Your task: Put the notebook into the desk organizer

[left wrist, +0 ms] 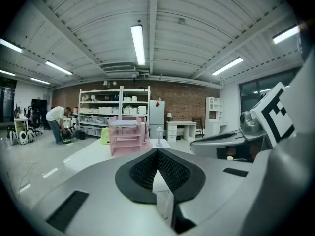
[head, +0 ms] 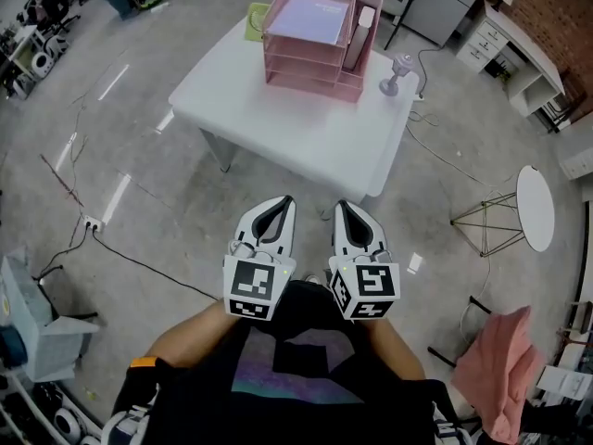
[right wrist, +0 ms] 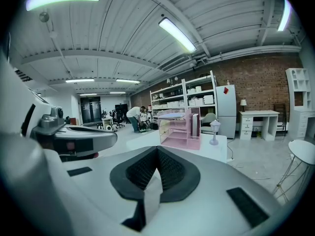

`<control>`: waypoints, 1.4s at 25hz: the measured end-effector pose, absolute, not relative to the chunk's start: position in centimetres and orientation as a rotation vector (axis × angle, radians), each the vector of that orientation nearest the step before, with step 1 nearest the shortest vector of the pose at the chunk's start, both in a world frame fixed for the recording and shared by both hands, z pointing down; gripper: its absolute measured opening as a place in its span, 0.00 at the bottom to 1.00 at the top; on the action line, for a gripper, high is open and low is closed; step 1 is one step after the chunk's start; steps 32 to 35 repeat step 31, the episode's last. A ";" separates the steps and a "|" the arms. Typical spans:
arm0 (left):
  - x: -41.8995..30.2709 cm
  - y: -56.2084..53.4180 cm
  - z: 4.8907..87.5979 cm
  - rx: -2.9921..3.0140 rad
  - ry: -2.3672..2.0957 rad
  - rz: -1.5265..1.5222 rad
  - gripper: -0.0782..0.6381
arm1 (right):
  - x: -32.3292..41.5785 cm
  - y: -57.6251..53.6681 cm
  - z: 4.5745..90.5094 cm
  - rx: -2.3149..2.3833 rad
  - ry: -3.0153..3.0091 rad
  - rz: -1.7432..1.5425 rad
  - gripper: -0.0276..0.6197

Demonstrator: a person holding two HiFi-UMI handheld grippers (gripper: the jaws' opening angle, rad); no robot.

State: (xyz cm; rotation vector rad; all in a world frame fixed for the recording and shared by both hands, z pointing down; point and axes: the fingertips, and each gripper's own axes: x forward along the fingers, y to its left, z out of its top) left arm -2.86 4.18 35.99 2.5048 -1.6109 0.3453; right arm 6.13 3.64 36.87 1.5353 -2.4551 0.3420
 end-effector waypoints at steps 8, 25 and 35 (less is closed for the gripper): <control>-2.7 4.6 36.0 2.510 -1.617 0.352 0.12 | 6.1 4.2 37.3 1.523 -2.442 0.343 0.06; -2.6 4.4 36.3 2.503 -1.632 0.374 0.12 | 6.0 4.0 37.4 1.497 -2.462 0.355 0.06; -2.4 4.1 36.3 2.504 -1.633 0.380 0.12 | 6.1 3.7 37.4 1.492 -2.464 0.353 0.06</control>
